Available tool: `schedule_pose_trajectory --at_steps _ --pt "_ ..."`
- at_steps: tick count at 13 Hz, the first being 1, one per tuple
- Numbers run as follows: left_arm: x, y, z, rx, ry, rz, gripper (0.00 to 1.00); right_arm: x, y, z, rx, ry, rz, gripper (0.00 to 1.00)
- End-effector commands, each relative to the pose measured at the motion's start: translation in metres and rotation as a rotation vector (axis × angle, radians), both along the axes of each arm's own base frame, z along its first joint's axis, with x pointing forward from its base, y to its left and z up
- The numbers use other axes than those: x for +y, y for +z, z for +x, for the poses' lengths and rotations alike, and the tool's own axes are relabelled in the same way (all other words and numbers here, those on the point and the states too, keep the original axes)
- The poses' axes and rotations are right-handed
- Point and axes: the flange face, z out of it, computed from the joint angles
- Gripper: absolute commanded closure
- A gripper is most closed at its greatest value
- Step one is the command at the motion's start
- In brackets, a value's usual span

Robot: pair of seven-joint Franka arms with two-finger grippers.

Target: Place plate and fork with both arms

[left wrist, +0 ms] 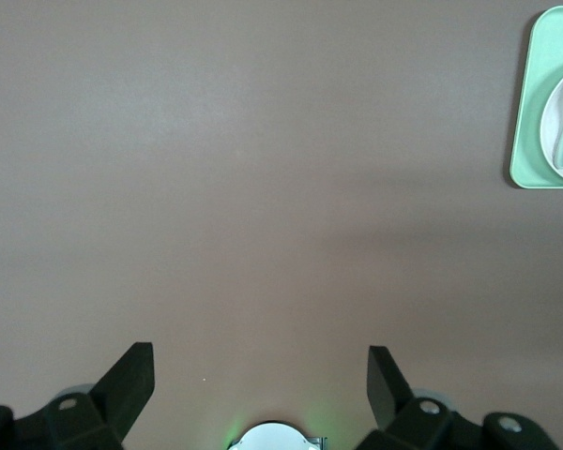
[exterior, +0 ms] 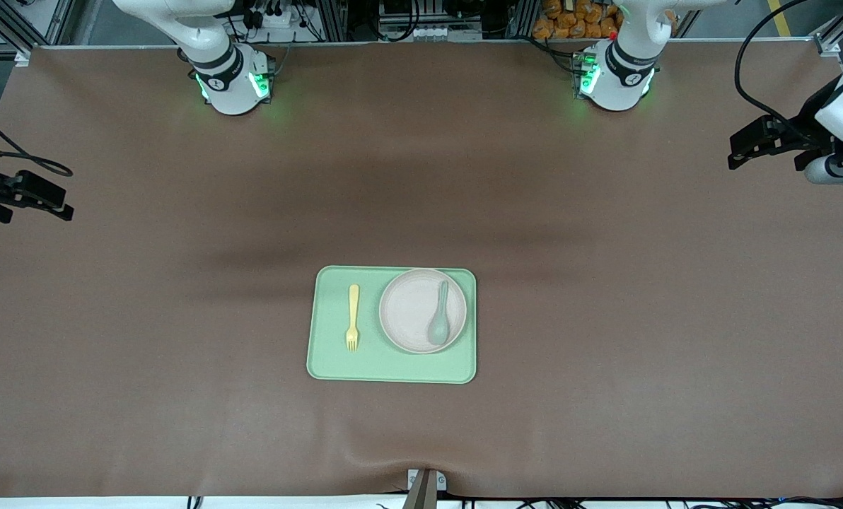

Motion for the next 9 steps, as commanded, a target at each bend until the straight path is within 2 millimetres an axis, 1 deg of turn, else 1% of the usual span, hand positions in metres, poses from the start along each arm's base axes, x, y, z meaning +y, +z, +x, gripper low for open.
schedule_pose_trajectory --at_steps 1,2,3,4,6,7,9 --pt "0.0 0.007 -0.002 -0.017 -0.004 0.009 0.0 0.0 -0.003 -0.008 -0.01 0.015 -0.013 0.0" --pt "0.0 0.007 -0.002 -0.017 -0.004 0.009 0.0 0.001 -0.001 -0.003 -0.016 0.03 -0.015 0.0" --pt "0.0 0.007 -0.002 -0.017 -0.004 0.008 0.0 -0.004 0.006 0.002 -0.034 0.045 -0.017 0.0" --pt "0.0 0.007 -0.002 -0.018 -0.006 0.009 0.0 -0.003 0.008 0.008 -0.035 0.053 -0.021 0.0" --pt "-0.001 0.008 -0.002 -0.02 -0.006 0.009 0.0 0.001 0.012 0.003 -0.015 0.059 -0.027 0.0" --pt "-0.001 0.008 -0.003 -0.021 -0.007 0.009 0.0 0.003 0.014 0.002 -0.005 0.076 -0.074 0.0" --pt "-0.001 0.008 -0.003 -0.021 -0.006 0.008 0.0 0.005 0.019 -0.009 0.044 0.087 -0.113 0.0"
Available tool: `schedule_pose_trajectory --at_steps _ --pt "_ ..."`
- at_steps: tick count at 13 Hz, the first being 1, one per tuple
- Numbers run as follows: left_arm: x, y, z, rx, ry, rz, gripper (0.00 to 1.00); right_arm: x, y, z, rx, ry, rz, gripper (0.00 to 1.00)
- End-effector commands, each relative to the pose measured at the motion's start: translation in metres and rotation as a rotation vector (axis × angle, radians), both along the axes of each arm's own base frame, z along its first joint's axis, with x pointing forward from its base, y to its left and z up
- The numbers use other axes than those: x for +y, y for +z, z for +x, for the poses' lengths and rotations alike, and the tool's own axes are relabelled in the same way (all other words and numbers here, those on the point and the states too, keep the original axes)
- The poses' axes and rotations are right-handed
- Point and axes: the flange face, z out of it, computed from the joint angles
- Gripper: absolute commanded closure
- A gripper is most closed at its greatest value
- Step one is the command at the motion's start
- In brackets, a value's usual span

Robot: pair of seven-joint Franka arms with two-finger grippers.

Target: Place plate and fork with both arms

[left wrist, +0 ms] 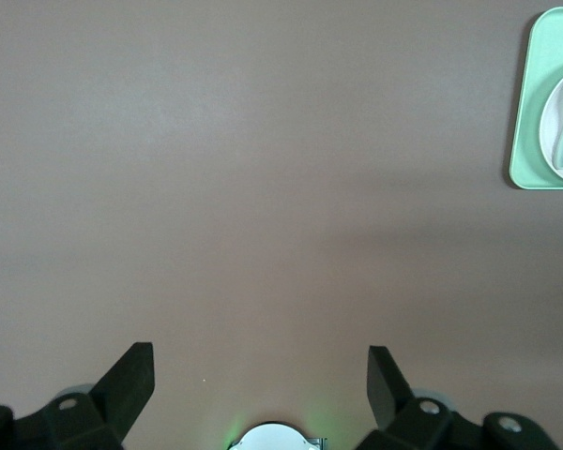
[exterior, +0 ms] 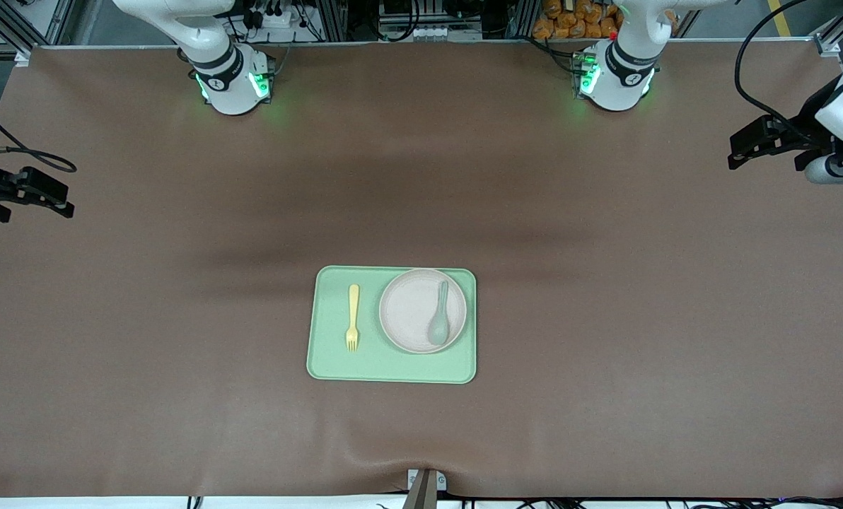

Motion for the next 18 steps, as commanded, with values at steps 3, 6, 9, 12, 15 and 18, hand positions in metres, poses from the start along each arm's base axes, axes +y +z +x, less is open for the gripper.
schedule_pose_trajectory --at_steps 3,6,9,12,15,18 --pt "-0.001 0.008 -0.003 -0.019 -0.006 0.009 0.0 0.002 0.018 -0.003 0.005 0.021 -0.039 0.0" --pt "-0.001 0.008 -0.002 -0.022 -0.005 0.008 0.0 0.004 0.031 0.003 -0.023 0.026 -0.041 0.0" --pt "-0.001 0.008 -0.002 -0.024 -0.005 0.009 0.0 0.006 0.037 -0.001 -0.024 0.032 -0.043 0.0" --pt "-0.001 0.008 -0.002 -0.024 -0.005 0.008 0.0 0.006 0.044 -0.005 -0.026 0.086 -0.04 0.0" --pt "-0.001 0.008 -0.002 -0.024 -0.006 0.007 0.0 0.008 0.045 -0.002 -0.045 0.086 -0.034 0.0" --pt "-0.002 0.008 -0.002 -0.024 -0.006 0.008 0.0 0.011 0.045 -0.002 -0.049 0.083 -0.031 0.0"
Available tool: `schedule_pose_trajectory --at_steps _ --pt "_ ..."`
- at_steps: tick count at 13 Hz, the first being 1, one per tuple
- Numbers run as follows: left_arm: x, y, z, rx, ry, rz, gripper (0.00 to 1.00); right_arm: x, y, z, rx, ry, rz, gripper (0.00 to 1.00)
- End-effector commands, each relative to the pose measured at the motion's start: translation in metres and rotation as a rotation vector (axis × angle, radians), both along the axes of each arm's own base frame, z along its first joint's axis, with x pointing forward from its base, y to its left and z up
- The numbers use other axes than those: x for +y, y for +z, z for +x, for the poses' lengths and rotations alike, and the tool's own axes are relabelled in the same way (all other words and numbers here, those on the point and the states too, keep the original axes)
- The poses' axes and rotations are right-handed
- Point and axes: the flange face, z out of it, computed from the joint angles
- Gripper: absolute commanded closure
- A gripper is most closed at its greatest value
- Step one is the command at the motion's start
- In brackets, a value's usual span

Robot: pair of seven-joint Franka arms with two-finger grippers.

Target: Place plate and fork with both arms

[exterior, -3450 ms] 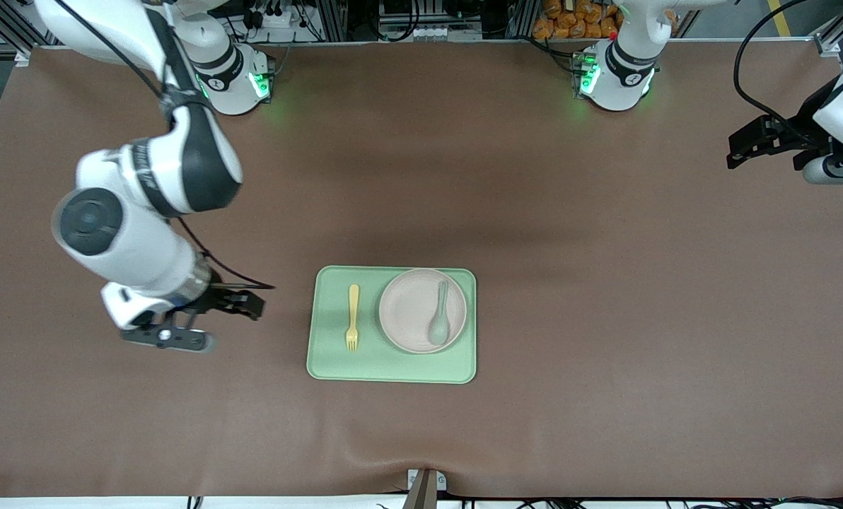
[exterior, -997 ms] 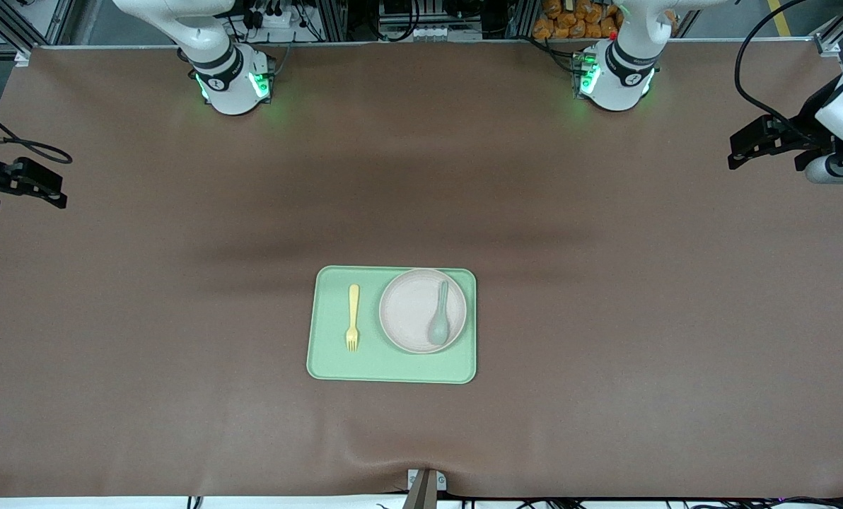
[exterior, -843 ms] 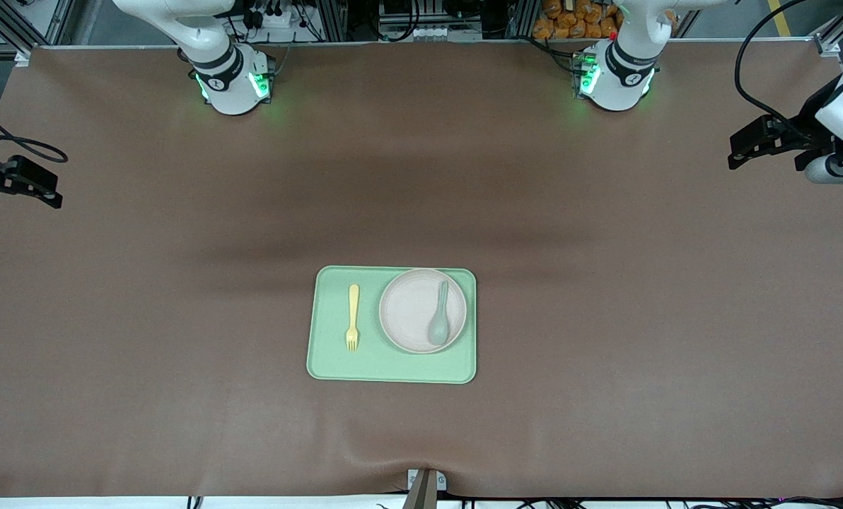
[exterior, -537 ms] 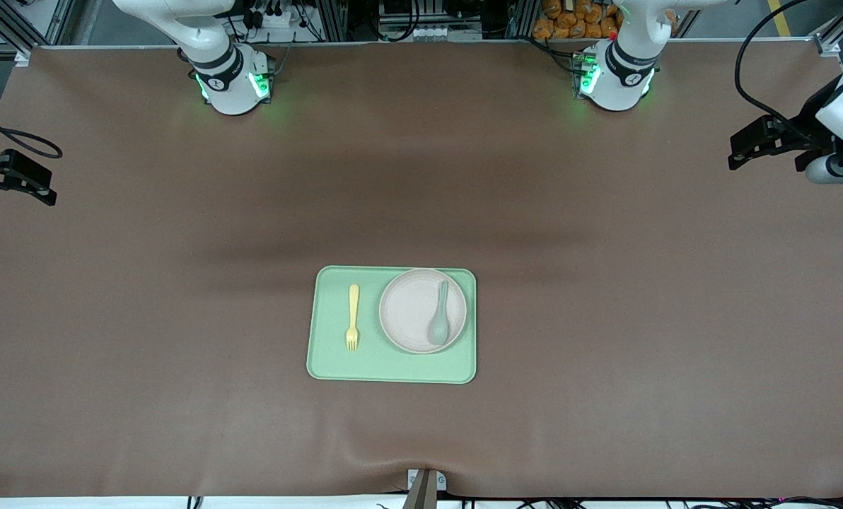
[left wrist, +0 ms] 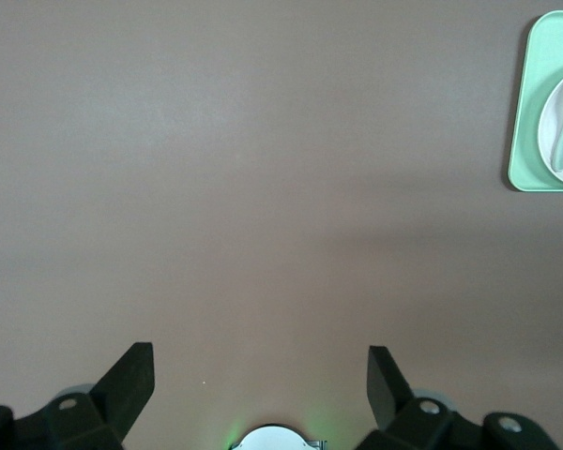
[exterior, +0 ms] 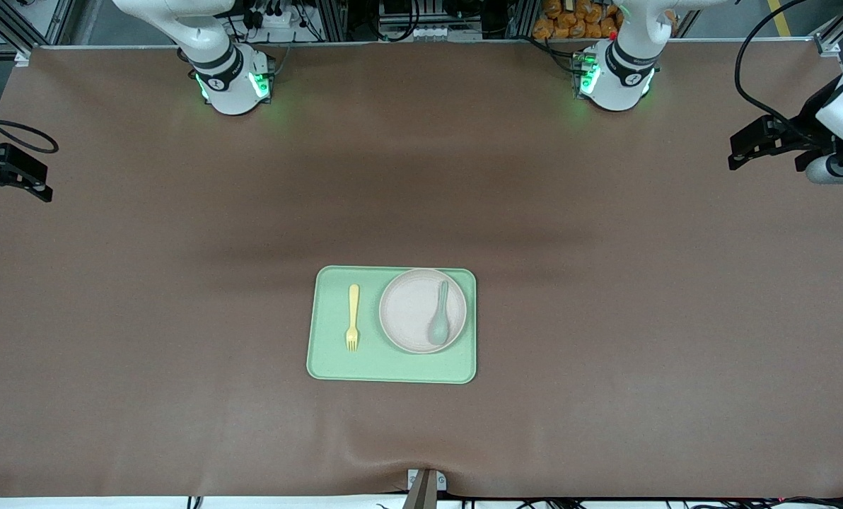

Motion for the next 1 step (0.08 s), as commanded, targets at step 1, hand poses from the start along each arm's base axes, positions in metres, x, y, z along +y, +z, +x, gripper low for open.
schedule_pose_trajectory --at_steps 1 --pt "-0.0012 0.0073 -0.0028 -0.018 -0.007 0.009 0.0 0.0015 0.0054 0.0002 -0.008 0.004 0.005 0.0"
